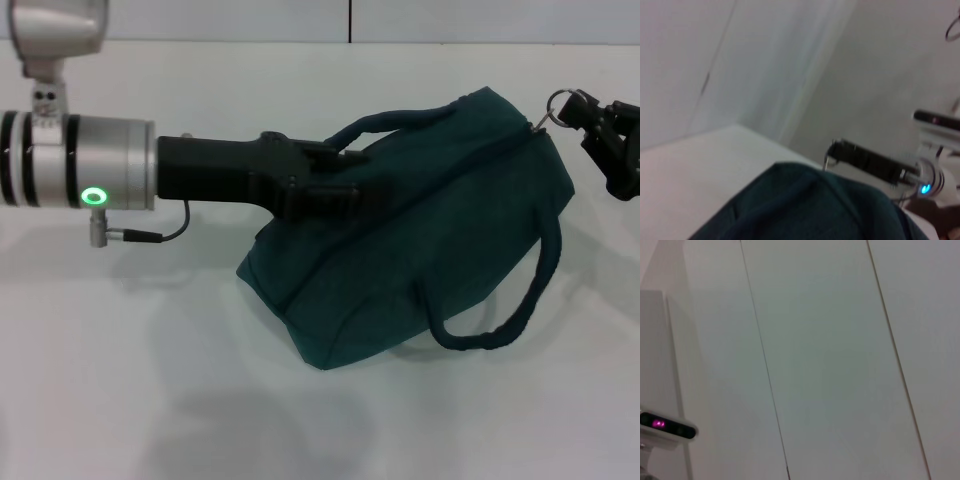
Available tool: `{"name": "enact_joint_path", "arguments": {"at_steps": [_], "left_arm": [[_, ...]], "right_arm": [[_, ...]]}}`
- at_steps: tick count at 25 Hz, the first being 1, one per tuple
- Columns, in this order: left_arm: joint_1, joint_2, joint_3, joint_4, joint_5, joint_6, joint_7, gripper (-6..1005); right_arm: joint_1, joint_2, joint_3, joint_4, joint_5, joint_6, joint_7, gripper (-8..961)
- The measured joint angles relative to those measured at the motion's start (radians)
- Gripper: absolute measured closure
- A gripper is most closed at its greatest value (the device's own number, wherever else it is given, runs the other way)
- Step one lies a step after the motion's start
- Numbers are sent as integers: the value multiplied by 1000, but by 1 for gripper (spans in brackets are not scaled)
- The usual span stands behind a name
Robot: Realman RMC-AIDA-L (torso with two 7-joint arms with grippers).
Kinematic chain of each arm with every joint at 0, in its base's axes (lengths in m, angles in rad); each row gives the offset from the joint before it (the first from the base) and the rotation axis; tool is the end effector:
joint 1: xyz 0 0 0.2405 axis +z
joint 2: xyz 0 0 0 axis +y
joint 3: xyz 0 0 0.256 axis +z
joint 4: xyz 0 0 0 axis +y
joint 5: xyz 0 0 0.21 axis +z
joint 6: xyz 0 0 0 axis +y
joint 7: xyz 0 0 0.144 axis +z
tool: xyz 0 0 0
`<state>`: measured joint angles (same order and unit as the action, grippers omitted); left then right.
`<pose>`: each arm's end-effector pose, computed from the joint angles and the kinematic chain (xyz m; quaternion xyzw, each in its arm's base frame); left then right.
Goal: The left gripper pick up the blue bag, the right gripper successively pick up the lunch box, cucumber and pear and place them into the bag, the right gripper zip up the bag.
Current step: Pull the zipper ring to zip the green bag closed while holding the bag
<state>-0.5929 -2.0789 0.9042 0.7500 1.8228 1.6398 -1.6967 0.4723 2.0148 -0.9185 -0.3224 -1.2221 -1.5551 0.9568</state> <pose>-0.1962 0.3403 -0.0032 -0.9288 -0.2446 -0.2781 0.0126 0.2620 0.3277 0.0161 -0.8377 0.1590 0.4470 0.2706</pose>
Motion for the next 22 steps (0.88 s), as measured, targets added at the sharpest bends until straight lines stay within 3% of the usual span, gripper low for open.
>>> {"name": "enact_joint_path", "arguments": {"at_steps": [6,18,22], "left_arm": [[-22,-6,-7,21,42,-1,-34,520],[9,-5,-12,30,17,-5,53,631],[14,-4,-12,25,17,1,85,790]], "right_arm": [[-3,1,0,11,4,-1,-3,937],[1,0,5,11,6,11,-4,936],[3,1,5,11,7,33,-6,935]]}}
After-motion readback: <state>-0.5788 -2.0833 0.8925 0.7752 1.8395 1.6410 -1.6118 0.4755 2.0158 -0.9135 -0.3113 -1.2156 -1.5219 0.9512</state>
